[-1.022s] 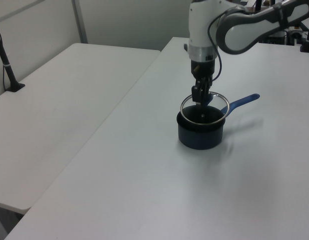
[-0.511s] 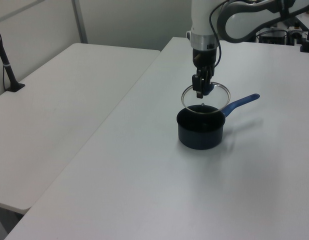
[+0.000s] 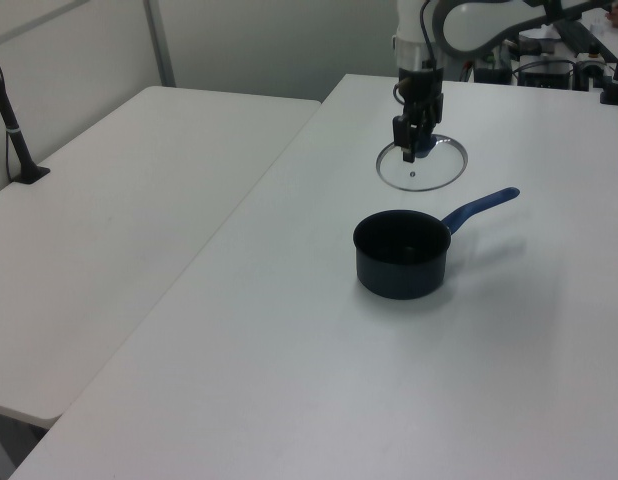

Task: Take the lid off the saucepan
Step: 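Lift the glass lid up off the saucepan rim, then carry the lid beside the saucepan and lower it onto the table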

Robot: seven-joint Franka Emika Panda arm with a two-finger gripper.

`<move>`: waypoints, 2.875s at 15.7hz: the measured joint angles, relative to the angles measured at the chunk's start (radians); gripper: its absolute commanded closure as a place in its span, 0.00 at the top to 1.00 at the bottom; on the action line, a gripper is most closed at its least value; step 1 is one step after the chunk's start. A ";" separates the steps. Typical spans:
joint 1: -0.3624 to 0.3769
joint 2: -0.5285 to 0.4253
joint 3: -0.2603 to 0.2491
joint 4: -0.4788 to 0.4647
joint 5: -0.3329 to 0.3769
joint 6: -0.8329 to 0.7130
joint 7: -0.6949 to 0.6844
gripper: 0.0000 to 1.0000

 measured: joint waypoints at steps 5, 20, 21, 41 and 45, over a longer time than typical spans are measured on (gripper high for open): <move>-0.075 0.035 -0.024 -0.002 0.011 0.065 -0.049 0.53; -0.130 0.101 -0.027 -0.142 0.011 0.100 -0.212 0.53; -0.130 0.101 -0.028 -0.147 0.011 0.101 -0.217 0.53; -0.140 0.087 -0.073 -0.232 -0.043 0.060 -0.419 0.56; -0.140 0.081 -0.078 -0.233 -0.049 0.023 -0.451 0.84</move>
